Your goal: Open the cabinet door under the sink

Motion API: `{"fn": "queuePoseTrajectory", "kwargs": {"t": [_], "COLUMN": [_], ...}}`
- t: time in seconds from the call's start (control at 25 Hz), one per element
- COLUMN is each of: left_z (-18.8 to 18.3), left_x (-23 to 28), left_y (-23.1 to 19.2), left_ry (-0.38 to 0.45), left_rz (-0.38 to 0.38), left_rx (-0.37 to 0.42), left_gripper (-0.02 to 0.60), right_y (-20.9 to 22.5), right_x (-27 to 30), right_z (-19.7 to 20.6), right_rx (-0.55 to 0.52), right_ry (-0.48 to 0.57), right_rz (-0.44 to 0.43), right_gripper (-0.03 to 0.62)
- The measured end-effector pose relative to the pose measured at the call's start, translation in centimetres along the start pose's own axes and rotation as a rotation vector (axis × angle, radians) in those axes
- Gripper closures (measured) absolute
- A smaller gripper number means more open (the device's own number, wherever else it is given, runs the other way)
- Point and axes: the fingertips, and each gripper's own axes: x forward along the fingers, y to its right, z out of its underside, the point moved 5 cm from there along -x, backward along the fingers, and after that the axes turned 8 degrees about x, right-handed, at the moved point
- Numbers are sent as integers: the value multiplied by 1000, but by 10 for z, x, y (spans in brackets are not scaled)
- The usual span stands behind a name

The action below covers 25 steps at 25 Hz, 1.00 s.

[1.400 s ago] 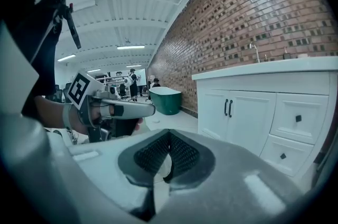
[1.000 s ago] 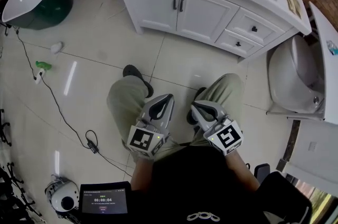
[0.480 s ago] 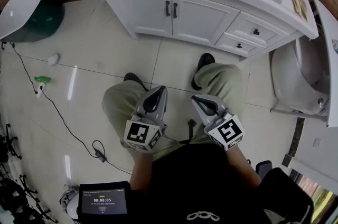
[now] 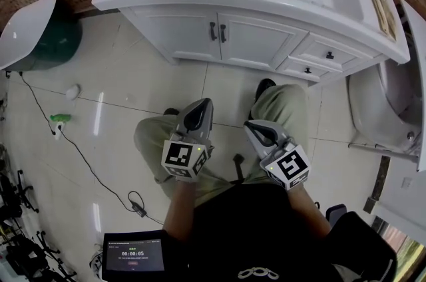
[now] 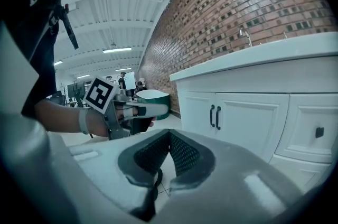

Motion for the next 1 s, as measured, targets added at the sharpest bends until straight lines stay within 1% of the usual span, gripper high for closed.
{"fn": "queuePoseTrajectory", "kwargs": {"t": [0.04,0.12,0.16,0.4,0.6,0.88,1.0], "left_z": [0,-1,-2,5,13,19,20], "left_x": [9,26,34,84,116,150,159], "left_y": [-5,-14,-19,-46,-59,-77,-83], "left_ry": [-4,-9,-11,-48,-71,-106,-114], "left_rz": [10,29,34,29,47,25,12], "left_rx": [0,-2,-1,5,1,27,15], "left_gripper": [564,538,535,513,483,483,480], "right_y": [3,10,13,33,45,60,65], "right_x": [2,6,6,3,-5,-16,-22], "right_z": [-2,-4,-5,-8,-7,-4,-3], "right_rx": [1,9,12,30,44,61,67], "right_ry": [1,-1,-3,-6,-10,-7,-10], "right_rz": [3,12,17,58,88,128,153], "right_gripper": [603,603,603,603,603,603,603]}}
